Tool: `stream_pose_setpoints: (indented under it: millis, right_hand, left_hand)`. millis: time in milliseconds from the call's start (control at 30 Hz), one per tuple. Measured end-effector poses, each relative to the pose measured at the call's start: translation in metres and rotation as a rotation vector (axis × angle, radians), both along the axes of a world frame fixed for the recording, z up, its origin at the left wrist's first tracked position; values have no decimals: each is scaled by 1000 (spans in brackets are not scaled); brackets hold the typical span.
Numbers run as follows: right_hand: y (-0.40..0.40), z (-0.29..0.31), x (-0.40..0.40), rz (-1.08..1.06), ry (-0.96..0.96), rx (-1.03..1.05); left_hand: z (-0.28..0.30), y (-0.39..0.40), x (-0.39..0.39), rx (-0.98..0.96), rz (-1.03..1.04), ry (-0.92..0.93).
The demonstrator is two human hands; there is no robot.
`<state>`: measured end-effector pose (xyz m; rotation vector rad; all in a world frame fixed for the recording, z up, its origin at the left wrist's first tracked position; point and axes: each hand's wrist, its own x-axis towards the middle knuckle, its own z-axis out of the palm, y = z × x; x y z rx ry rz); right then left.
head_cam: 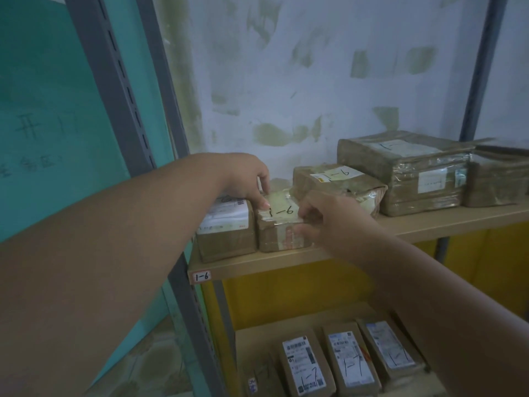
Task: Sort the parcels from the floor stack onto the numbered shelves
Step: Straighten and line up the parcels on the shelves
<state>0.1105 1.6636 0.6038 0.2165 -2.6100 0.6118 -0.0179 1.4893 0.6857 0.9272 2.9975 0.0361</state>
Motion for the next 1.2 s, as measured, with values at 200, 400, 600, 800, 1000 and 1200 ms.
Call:
stream_pose_setpoints:
  millis: [200, 400, 600, 800, 1000, 1200]
  right_hand:
    - [-2, 0, 3, -17, 2, 3]
    - [-4, 0, 2, -21, 9, 33]
    - [25, 3, 8, -114, 120, -73]
    - [80, 10, 0, -267, 188, -24]
    - [104, 3, -1, -262, 79, 93]
    - [106, 1, -13, -301, 98, 177]
  left_hand:
    - [1, 0, 0, -7, -9, -7]
    - [3, 5, -6, -42, 25, -11]
    - [17, 22, -5, -9, -25, 9]
    - [25, 77, -3, -65, -121, 60]
    - [29, 95, -3, -324, -91, -26]
    - [21, 101, -14, -196, -60, 21]
